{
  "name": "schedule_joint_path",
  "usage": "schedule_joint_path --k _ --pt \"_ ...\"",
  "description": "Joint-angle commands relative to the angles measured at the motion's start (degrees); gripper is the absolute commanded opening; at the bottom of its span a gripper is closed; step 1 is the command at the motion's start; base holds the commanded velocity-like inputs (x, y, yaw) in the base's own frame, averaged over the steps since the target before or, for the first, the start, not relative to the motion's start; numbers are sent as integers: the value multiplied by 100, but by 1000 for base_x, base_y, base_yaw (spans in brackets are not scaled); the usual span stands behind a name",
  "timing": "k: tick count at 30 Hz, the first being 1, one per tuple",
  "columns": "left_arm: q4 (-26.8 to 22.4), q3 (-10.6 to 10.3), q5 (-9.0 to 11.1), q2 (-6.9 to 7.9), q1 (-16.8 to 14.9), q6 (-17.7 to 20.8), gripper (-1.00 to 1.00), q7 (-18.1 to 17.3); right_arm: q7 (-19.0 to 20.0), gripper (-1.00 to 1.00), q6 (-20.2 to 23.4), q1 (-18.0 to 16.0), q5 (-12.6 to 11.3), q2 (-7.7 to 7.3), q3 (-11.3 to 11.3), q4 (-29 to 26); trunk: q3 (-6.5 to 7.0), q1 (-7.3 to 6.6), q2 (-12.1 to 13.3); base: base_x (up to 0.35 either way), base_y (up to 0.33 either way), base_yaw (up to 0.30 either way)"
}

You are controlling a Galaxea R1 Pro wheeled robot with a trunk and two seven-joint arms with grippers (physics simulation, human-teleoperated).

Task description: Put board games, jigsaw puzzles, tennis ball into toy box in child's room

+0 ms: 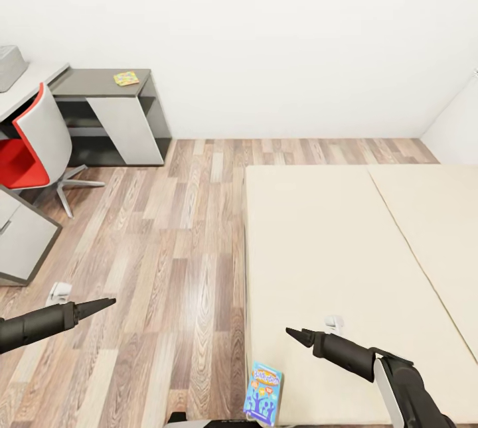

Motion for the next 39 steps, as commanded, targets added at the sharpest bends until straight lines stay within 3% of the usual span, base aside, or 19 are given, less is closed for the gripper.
schedule_joint_path --k 1,39 --pt "-1 2 6 1 -3 60 100 -18 5 100 47 -2 -34 1 -4 -1 2 3 -9 0 0 0" --pt "-1 -3 6 0 -3 59 100 -17 1 100 42 -4 -34 6 0 -1 362 3 -9 0 0 0"
